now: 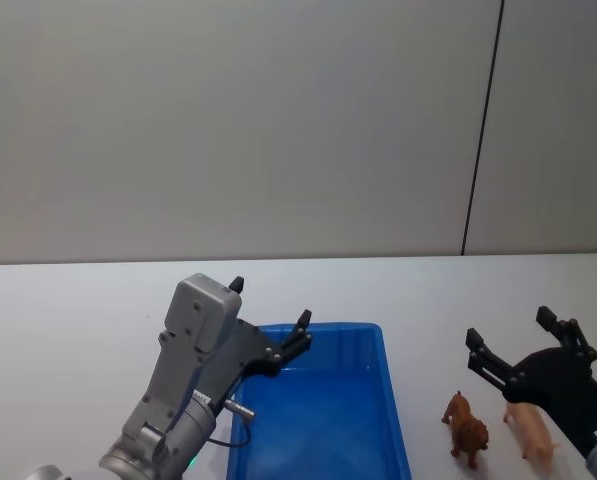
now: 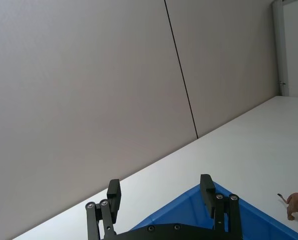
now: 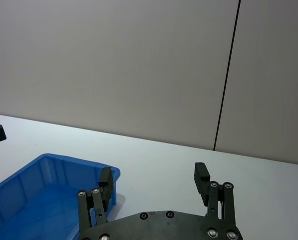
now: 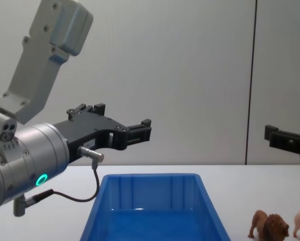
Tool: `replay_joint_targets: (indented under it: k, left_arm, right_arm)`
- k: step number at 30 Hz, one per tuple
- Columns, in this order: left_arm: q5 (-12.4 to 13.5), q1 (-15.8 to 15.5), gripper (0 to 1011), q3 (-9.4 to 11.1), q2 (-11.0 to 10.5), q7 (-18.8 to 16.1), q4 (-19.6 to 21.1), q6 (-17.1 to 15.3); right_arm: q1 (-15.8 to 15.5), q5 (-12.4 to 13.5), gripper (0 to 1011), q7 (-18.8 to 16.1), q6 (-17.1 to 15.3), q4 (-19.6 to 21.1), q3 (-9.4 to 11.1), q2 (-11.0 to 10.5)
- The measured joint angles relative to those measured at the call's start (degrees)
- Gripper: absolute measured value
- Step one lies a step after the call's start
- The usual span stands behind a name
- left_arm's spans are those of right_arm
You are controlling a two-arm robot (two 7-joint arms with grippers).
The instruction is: Pick up the two dolls from the table and place them into the box.
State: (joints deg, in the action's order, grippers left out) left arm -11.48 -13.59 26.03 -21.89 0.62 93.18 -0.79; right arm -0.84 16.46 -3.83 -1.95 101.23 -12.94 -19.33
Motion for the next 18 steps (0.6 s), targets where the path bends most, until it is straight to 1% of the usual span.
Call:
replay_joint_targets:
  k: [18]
  left_arm:
    - [0.0,0.0,1001,0.0,0.0,0.0,0.0,0.0]
  right_arm:
    - [0.0,0.0,1001,0.0,0.0,0.0,0.0,0.0]
